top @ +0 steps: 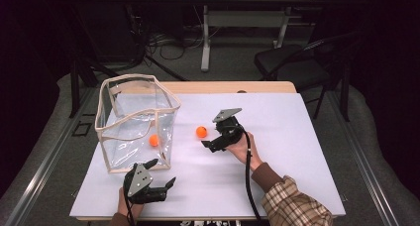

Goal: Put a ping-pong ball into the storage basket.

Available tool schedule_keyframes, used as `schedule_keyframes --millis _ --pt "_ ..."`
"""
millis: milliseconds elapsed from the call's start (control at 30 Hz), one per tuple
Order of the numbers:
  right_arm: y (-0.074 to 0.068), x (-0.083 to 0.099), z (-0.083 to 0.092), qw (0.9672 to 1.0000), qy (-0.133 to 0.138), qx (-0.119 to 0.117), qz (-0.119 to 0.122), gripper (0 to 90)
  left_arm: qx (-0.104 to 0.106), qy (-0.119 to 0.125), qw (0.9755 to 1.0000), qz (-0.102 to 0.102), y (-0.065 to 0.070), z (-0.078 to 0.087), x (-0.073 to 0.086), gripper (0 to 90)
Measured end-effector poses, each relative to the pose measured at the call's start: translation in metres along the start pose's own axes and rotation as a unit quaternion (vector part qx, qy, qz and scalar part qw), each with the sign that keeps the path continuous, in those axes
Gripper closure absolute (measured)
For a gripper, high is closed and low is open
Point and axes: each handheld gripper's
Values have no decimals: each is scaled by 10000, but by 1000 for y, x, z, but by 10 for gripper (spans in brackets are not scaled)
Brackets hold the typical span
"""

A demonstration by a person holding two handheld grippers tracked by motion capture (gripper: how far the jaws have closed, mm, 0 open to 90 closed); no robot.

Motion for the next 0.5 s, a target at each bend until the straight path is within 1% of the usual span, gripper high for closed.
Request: schedule_keyframes --millis 133,500 --pt "0 -1 -1 10000 -33 51 34 25 8 6 10000 -11 0 0 -1 159" --pt "2 -7 -8 9999 -77 65 16 23 27 17 10000 -17 0 -1 -1 159"
Point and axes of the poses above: each handheld gripper's, and its own axes: z roughly backward along the jaws, x roughly out of its underside, y roughly to its right, and after that the axes turned 10 degrees about -y, right-handed
